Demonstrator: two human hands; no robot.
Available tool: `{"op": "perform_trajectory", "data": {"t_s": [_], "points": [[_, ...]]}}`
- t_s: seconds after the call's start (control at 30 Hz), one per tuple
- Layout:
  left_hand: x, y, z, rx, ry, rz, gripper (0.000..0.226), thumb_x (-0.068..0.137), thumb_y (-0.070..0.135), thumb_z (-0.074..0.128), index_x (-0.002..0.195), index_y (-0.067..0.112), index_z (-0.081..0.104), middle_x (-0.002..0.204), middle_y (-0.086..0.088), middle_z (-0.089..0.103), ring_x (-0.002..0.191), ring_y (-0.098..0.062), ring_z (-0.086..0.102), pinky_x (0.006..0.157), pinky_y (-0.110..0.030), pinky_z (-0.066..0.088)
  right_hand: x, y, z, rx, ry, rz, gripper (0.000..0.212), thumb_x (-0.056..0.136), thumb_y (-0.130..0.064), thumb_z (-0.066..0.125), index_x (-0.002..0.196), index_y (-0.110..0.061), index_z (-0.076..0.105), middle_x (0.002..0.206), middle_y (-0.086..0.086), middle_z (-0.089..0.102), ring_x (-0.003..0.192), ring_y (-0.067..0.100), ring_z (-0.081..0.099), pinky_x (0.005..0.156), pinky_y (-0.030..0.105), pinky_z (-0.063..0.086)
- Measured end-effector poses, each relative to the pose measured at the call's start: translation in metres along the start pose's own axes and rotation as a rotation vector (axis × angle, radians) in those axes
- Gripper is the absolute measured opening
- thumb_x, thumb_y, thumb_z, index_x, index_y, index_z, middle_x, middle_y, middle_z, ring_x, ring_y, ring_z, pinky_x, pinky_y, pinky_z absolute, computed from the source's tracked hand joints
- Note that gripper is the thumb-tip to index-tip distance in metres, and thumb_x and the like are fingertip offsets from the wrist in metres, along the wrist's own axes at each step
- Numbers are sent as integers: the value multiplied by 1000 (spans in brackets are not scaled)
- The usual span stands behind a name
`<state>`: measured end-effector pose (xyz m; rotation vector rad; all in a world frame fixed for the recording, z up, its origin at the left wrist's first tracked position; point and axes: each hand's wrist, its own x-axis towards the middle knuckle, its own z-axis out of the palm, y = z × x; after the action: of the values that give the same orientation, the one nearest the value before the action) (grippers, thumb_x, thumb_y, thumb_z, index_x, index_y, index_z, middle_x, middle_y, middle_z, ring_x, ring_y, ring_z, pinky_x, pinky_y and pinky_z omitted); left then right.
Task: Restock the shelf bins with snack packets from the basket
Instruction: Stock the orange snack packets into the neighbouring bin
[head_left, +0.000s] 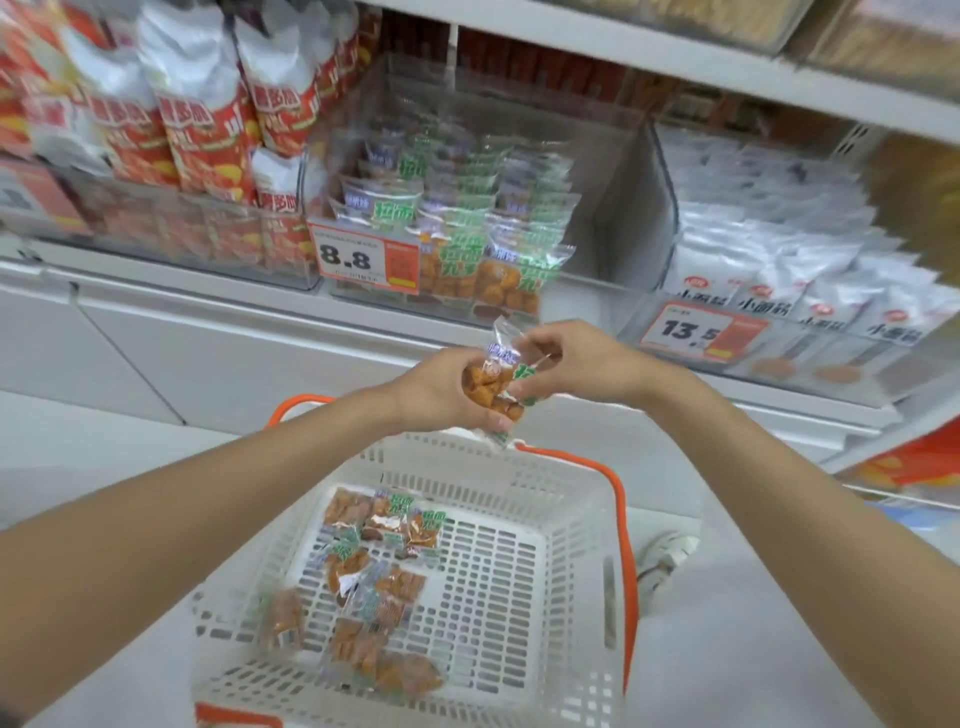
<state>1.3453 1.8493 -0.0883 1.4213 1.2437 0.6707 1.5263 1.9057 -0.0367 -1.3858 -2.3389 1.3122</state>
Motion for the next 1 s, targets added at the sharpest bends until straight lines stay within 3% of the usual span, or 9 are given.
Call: {"op": "perform_trajectory", "data": {"t_s": [0.1, 0.17, 0.3, 0.43, 0.5, 0.57, 0.7, 0.83, 1.0], "points": [[9, 45, -11, 48, 23, 102, 27, 75, 12, 81, 98, 16, 66, 89, 0, 72, 77, -3, 64, 74, -17, 50, -13, -32, -39, -185, 65, -75, 21, 74, -18, 85, 87, -11, 69, 69, -6, 59, 59, 2, 49, 59, 20, 42], [11, 75, -23, 106, 88, 185, 19, 80, 16, 78, 92, 24, 66, 82, 6, 68, 75, -3, 61, 72, -20, 50, -23, -48, -61, -268, 134, -112, 21, 74, -23, 84, 80, -14, 66, 64, -8, 52, 55, 1, 42, 55, 18, 35], [25, 127, -45, 235, 216, 377, 25, 78, 14, 80, 102, 12, 72, 80, 9, 67, 65, 6, 57, 63, -12, 45, -31, -63, -96, -377, 375, -201, 29, 75, -26, 82, 93, -9, 67, 82, 14, 62, 68, 14, 50, 64, 34, 41], [61, 159, -55, 277, 293, 431, 38, 72, 8, 82, 108, 10, 69, 100, -5, 71, 80, -8, 64, 84, -34, 56, -17, -61, -113, -450, 628, -267, 30, 78, -21, 78, 104, -16, 65, 93, 2, 67, 86, 19, 60, 77, 35, 45], [82, 164, -57, 247, 309, 418, 43, 70, 2, 82, 109, 10, 66, 102, -6, 70, 88, -15, 67, 88, -37, 56, -2, -54, -118, -585, 691, -267, 35, 81, -24, 75, 112, -15, 62, 102, 3, 63, 92, 21, 57, 79, 34, 45], [105, 162, -60, 234, 312, 396, 45, 69, 4, 83, 110, 9, 65, 100, -5, 69, 91, -16, 67, 88, -38, 55, 14, -43, -124, -737, 717, -223, 37, 86, -24, 70, 118, -12, 58, 106, 9, 59, 97, 28, 56, 80, 39, 46], [157, 157, -70, 248, 301, 354, 33, 80, 18, 78, 109, 9, 67, 99, -3, 70, 89, -11, 64, 78, -21, 51, 54, -32, -145, -908, 719, -74, 35, 89, -21, 65, 120, -9, 56, 107, 20, 62, 98, 40, 59, 76, 43, 50], [207, 156, -83, 380, 351, 319, 24, 93, 25, 62, 113, 14, 68, 113, -2, 67, 106, -17, 61, 92, -26, 46, 102, -34, -164, -973, 661, 78, 40, 93, -24, 62, 132, -17, 52, 122, 16, 59, 106, 37, 59, 80, 40, 50], [245, 150, -97, 336, 341, 407, 13, 95, 33, 58, 101, 31, 70, 113, 0, 70, 104, -17, 65, 95, -36, 51, 125, -31, -183, -1024, 656, 3, 47, 92, -21, 57, 136, -8, 47, 123, 17, 58, 109, 35, 56, 75, 32, 38]]}}
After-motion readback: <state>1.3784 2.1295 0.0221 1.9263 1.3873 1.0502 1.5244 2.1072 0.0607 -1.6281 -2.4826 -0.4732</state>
